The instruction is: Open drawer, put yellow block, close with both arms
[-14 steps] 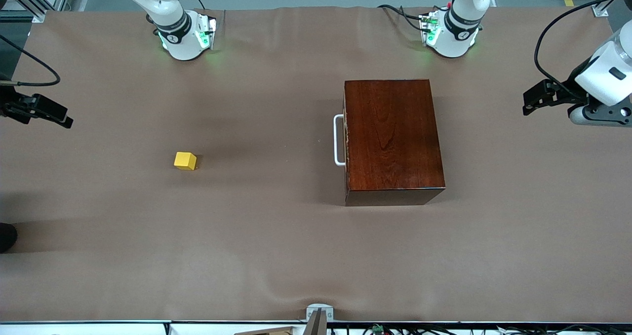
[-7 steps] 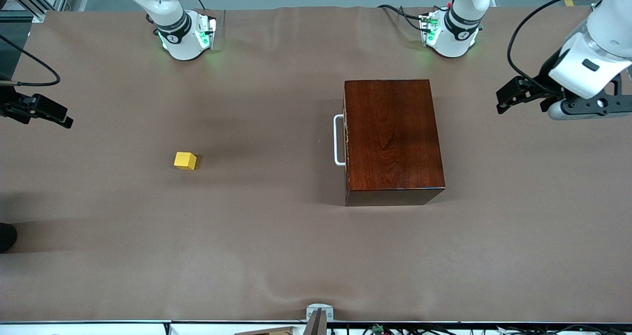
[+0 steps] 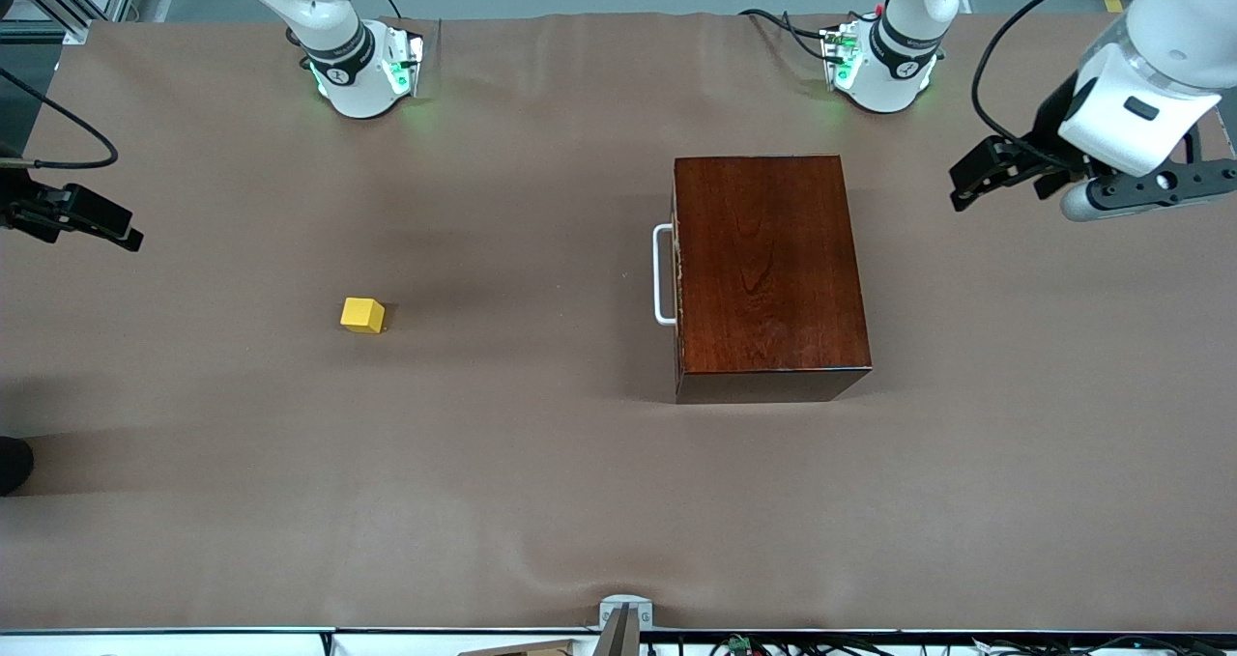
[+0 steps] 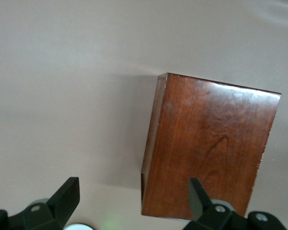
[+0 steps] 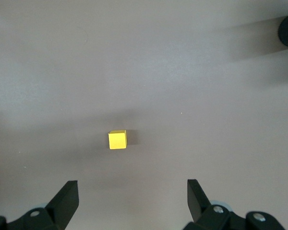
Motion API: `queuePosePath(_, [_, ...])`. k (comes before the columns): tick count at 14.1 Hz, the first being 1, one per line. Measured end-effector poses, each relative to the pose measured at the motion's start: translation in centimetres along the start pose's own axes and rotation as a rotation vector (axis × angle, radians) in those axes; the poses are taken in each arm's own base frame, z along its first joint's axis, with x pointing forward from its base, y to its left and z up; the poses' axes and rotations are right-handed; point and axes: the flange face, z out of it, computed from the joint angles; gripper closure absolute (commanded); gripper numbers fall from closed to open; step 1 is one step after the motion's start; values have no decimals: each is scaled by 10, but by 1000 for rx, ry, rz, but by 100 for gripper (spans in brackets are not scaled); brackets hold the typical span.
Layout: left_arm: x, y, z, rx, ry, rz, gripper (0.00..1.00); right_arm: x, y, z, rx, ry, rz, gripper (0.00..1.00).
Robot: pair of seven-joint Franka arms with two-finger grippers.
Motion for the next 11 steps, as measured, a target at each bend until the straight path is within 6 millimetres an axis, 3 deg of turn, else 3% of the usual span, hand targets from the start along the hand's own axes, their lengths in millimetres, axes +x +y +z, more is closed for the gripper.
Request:
queuePosePath(4, [-3, 43, 4, -3, -30, -73, 0, 0, 0, 0, 0, 0, 0, 0])
queuePosePath(8, [-41, 120, -4, -28, -21, -136, 0, 0, 0, 0, 0, 0, 0, 0])
queuePosePath(11, [-51, 153, -10, -127, -45, -250, 0, 0, 0, 0, 0, 0, 0, 0])
